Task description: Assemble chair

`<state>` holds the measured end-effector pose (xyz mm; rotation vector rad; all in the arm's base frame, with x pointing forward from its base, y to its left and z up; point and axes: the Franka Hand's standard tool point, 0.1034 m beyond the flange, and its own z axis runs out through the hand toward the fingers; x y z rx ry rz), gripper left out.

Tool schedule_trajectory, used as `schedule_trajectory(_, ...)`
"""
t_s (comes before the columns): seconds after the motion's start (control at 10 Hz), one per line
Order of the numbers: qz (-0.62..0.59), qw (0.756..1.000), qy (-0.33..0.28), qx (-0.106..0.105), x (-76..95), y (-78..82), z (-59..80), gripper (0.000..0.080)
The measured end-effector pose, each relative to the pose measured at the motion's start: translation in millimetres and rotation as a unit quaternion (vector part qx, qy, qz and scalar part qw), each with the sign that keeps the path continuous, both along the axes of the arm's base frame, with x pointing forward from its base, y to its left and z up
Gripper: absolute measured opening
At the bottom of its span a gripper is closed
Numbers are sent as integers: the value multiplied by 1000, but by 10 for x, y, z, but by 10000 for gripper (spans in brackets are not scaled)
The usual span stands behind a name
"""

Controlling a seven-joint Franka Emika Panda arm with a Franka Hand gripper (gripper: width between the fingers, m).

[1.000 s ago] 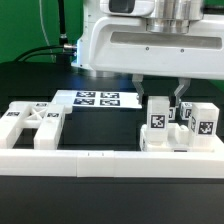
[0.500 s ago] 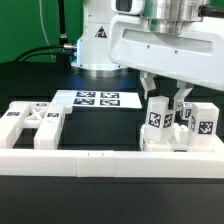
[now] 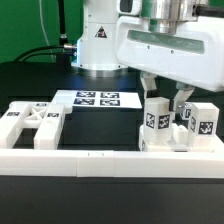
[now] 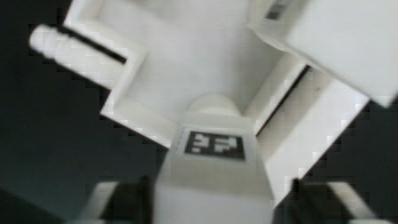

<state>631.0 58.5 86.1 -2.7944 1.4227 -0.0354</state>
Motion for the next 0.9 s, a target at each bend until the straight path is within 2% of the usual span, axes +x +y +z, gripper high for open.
schedule_trajectory(0.1, 16, 1000, 1, 0, 4, -3, 5, 565)
schedule_trajectory(0.2, 75, 997, -1, -3, 13, -10, 8, 626)
schedule_trajectory(0.5, 165, 986, -1, -5, 13, -11, 8, 648)
schedule_trajectory(0.9, 368, 930, -4, -16, 46, -120, 9, 649)
